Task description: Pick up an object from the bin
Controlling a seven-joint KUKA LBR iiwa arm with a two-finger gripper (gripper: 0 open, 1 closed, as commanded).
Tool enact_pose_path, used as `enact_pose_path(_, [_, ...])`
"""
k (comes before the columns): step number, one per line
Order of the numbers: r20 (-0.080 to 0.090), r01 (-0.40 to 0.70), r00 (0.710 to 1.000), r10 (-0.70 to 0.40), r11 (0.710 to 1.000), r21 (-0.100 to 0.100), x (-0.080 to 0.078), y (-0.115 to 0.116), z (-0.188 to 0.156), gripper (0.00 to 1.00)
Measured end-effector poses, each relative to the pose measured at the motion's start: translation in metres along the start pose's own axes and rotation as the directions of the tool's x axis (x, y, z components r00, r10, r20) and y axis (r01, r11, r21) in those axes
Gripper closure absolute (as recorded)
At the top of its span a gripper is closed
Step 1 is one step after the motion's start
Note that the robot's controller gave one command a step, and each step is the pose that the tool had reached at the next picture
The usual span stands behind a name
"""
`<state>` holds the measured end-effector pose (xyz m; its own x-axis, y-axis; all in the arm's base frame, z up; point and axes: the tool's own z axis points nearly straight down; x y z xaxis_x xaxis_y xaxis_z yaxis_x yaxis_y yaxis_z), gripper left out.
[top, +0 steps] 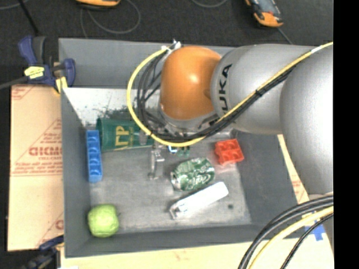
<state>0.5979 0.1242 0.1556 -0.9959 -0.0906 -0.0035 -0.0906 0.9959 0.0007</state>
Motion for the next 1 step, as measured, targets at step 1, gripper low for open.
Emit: enact_pose_path(1, [0.006, 0.021, 1.000, -0.021, 1.000, 0.001, 0.0081, -0.0462, 0.0147, 0.00])
